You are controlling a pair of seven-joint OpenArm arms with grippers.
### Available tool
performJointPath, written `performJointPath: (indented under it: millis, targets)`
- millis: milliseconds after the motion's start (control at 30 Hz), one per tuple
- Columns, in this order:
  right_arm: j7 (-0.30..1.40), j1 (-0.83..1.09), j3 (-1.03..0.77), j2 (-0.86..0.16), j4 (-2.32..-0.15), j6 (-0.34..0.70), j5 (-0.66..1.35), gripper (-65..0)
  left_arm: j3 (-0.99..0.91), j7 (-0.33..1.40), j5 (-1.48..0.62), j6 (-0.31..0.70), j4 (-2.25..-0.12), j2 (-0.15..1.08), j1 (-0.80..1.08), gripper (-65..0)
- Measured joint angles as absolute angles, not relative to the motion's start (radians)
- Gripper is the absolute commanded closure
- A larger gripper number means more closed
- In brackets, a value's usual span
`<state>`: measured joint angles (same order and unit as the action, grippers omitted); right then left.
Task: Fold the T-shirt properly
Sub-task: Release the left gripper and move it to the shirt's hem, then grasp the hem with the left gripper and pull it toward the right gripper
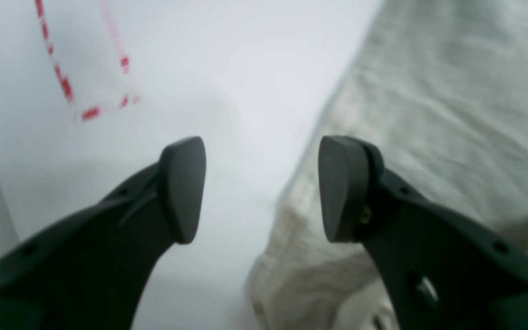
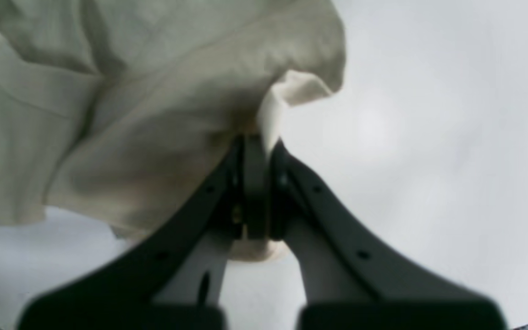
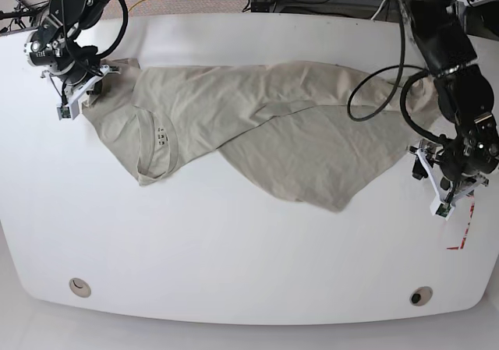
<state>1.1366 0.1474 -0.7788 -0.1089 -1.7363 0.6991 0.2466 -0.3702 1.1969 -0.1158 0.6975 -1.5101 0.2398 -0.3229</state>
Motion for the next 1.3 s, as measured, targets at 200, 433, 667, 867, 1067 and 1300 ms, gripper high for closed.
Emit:
performJointPath:
  millis: [200,433,667,867,1067,1300]
  targets:
    - [1.134,0.145,-0.777,-0.106,-1.737,0.698,0.263,0.0,-0.358,1.072,-0.081,0.7,-1.314,0.183,-0.407,-36.0]
    - [1.137,0.143,-0.777,-0.106,-1.736,0.698,0.257,0.0,-0.363,0.928,-0.075,0.697,-1.063,0.154,-0.496,-36.0]
    - [1.135,0.14,-0.779,-0.109,-1.736,0.698,0.254,0.0,-0.364,0.831,-0.065,0.696,-0.881,0.123,-0.53,-36.0]
    - [1.134,0.135,-0.78,-0.107,-1.736,0.698,0.254,0.0,-0.361,0.748,-0.067,0.696,-0.791,0.103,-0.55,-36.0]
    - [1.134,0.134,-0.779,-0.105,-1.735,0.698,0.259,0.0,-0.363,0.683,-0.077,0.693,-0.691,0.08,-0.591,-36.1]
    - [1.135,0.125,-0.778,-0.108,-1.735,0.698,0.259,0.0,-0.306,0.621,-0.09,0.696,-0.609,0.081,-0.618,-36.0]
